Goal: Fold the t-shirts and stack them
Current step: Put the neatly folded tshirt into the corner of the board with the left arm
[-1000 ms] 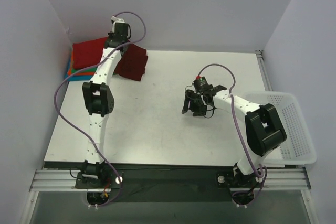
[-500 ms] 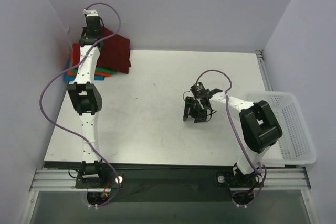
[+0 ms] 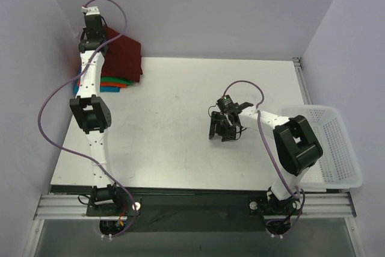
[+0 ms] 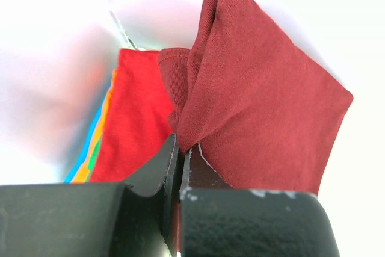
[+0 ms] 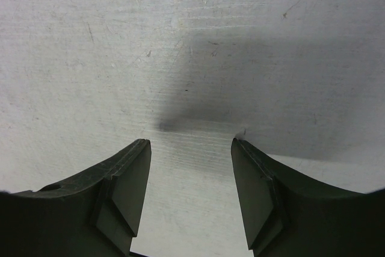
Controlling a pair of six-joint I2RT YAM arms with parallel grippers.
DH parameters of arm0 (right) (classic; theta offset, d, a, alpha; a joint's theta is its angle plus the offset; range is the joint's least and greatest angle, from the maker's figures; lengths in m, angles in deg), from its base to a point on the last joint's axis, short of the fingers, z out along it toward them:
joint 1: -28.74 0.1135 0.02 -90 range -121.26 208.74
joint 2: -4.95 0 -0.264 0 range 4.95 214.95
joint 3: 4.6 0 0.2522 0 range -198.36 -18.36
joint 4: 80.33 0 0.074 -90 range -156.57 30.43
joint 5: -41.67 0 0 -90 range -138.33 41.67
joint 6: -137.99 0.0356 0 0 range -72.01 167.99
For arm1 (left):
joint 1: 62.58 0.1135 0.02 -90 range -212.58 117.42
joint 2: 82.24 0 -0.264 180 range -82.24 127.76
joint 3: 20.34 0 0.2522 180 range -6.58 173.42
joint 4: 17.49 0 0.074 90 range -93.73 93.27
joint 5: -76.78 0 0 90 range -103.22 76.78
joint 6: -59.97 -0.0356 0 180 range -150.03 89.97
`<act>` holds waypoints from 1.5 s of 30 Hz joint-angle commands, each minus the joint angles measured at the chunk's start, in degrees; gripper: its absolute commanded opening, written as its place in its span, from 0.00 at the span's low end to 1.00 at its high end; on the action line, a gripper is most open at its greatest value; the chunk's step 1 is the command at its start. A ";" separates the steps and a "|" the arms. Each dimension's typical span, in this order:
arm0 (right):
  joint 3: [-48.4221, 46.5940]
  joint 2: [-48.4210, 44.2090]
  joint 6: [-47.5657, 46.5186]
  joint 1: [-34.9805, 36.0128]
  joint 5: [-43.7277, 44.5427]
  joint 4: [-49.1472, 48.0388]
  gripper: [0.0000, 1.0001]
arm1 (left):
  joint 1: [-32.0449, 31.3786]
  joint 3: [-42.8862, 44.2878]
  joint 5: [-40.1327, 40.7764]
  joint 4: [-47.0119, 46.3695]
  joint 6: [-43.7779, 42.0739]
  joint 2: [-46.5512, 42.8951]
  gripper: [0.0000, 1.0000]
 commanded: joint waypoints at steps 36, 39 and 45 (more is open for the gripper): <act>1.64 -15.79 -3.09 2.28 10.04 3.63 0.71 | -3.42 -41.72 -9.84 -13.86 20.85 -33.60 0.97; 3.74 -21.58 -3.18 2.28 10.48 3.72 0.78 | -8.79 -57.50 -8.88 -17.47 22.78 -44.05 0.97; 8.14 -32.23 -3.36 2.19 13.47 5.12 0.95 | -25.47 -80.40 -2.67 -21.35 24.90 -61.74 0.97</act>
